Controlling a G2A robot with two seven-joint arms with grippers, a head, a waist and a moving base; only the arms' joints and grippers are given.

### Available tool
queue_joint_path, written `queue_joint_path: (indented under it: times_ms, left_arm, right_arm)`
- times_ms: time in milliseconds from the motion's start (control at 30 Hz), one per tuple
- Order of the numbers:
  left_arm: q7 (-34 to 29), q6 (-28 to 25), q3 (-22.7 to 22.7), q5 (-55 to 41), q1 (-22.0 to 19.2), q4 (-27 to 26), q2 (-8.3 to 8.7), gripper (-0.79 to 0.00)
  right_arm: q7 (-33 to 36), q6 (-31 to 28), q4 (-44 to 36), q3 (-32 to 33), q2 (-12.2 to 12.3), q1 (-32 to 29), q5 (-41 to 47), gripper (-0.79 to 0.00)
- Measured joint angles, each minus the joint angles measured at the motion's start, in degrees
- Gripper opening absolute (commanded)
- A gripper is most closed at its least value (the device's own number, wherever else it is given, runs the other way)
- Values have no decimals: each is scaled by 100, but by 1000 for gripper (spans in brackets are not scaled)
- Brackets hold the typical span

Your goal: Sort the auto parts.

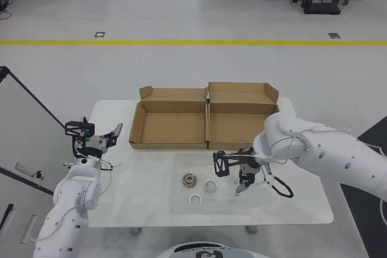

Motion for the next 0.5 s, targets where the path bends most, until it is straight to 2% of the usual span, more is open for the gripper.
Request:
queue_joint_path:
  times_ms: [67,100,233,300,367,433,467,500]
  left_arm:
    - [0,0,0,0,0,0,0,0]
    - [0,0,0,0,0,0,0,0]
    - [0,0,0,0,0,0,0,0]
    - [0,0,0,0,0,0,0,0]
    - [0,0,0,0,0,0,0,0]
    - [0,0,0,0,0,0,0,0]
    - [0,0,0,0,0,0,0,0]
    - [0,0,0,0,0,0,0,0]
  right_arm:
    - [11,-4,1,13,-3,-48,4,-9]
    - [20,-7,0,19,-2,-67,0,-55]
    - [44,-7,-18,58,13,-149,-27,-83]
    - [56,-21,-27,76,29,-202,-53,-142]
    - [61,-31,-32,93,47,-257,-96,-274]
    - [51,-37,-34,106,63,-310,-139,-336]
    - [45,-41,-32,115,73,-344,-168,-394]
    - [42,-44,-29,123,80,-368,-194,-397]
